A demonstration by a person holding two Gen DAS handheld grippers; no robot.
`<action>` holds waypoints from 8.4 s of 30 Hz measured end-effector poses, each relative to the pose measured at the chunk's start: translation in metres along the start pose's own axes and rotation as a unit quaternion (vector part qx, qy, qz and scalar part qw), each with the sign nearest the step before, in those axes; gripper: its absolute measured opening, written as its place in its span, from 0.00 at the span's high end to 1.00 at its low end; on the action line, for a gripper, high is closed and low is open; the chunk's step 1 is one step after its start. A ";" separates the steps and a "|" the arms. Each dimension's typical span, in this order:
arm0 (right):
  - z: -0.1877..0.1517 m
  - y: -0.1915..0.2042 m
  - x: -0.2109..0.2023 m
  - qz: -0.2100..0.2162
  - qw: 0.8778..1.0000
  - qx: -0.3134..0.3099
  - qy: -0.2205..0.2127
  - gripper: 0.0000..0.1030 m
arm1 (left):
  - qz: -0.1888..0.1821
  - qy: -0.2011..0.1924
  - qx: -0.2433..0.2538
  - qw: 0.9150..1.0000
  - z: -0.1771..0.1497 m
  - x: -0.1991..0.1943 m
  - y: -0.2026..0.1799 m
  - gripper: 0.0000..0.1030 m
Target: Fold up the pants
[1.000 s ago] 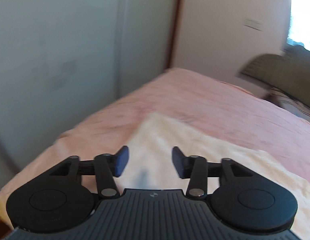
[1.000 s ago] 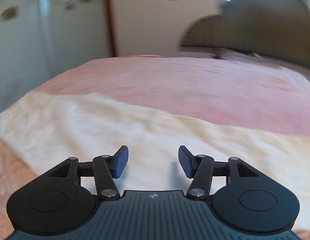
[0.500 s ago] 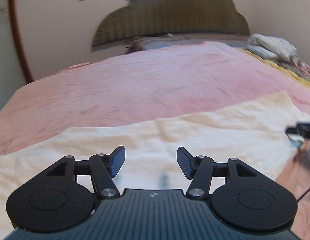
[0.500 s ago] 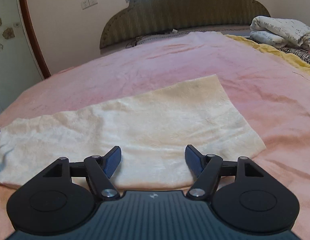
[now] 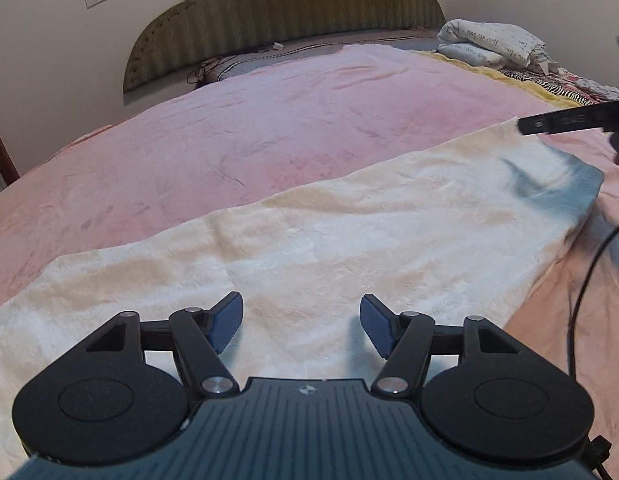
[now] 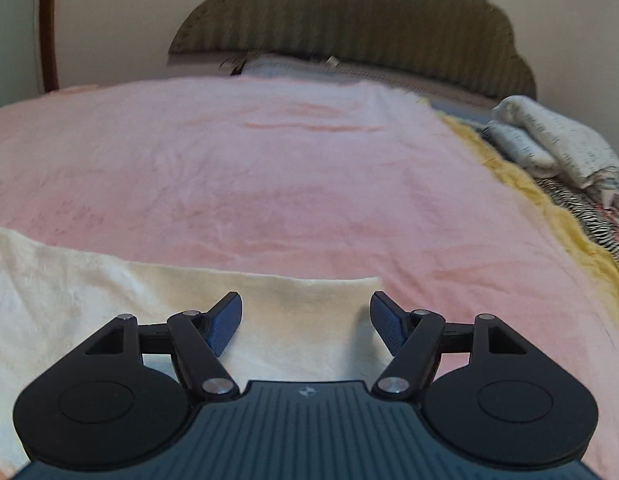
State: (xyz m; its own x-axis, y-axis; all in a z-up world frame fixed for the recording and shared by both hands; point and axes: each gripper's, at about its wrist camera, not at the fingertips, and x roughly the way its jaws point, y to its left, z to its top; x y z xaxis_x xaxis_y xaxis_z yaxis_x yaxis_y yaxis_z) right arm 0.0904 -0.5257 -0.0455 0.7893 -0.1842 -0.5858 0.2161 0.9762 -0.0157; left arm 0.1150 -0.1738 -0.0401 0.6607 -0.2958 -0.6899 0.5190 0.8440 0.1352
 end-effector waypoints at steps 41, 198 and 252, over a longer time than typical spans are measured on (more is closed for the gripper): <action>-0.028 0.063 -0.058 0.108 0.991 -0.010 -0.081 0.82 | -0.377 -0.003 -0.351 0.857 0.055 0.047 0.040 0.12; -0.046 0.266 -0.051 0.335 0.934 -0.126 0.002 0.38 | -0.053 0.024 -0.395 0.917 -0.020 0.011 0.182 0.72; -0.062 0.242 -0.033 0.191 0.978 -0.082 0.005 0.00 | 0.137 -0.026 -0.203 0.969 -0.067 -0.023 0.134 0.02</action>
State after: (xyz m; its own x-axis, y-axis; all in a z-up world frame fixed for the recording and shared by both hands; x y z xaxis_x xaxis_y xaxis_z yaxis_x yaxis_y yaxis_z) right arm 0.0810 -0.2766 -0.0802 0.7891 0.1975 -0.5816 -0.1895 0.9790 0.0754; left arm 0.1324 -0.0239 -0.0540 0.7756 -0.0485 -0.6294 0.0711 0.9974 0.0109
